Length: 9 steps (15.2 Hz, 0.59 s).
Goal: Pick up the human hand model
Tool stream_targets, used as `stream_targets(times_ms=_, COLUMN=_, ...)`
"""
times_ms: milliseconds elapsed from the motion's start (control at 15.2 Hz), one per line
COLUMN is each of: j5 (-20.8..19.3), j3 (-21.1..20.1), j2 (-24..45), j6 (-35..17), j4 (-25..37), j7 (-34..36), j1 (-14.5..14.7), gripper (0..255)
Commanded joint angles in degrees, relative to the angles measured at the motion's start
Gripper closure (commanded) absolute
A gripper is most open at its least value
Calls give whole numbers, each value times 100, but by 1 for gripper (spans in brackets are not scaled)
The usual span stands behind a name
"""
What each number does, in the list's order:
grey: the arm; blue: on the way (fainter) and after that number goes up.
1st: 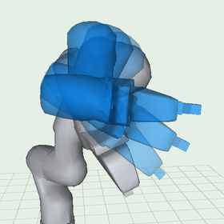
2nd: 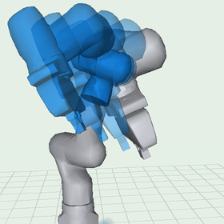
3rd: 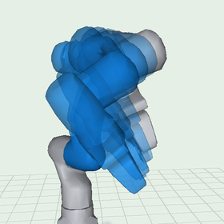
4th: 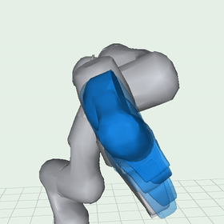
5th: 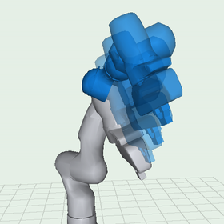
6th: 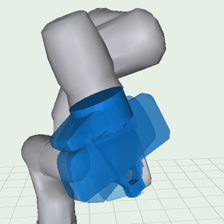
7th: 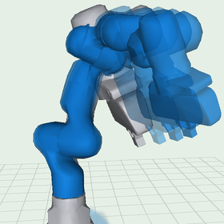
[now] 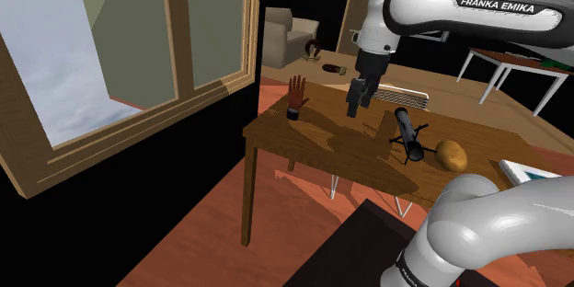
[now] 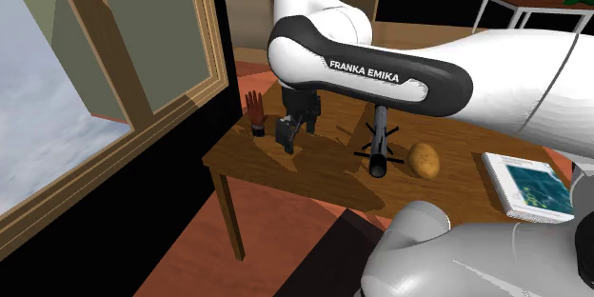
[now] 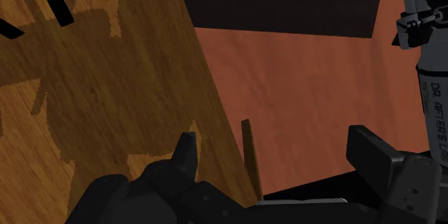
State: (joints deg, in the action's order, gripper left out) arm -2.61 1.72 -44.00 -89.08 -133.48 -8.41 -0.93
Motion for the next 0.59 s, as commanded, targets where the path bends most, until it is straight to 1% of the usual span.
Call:
stream_targets(times_ms=0, j5=0, j3=0, j2=0, j6=0, j4=0, j7=0, j1=0, gripper=0)
stream_targets(times_ms=528, j5=-210, j3=79, j2=1389, j6=-1319, j4=468, j7=288, j1=-213, gripper=0)
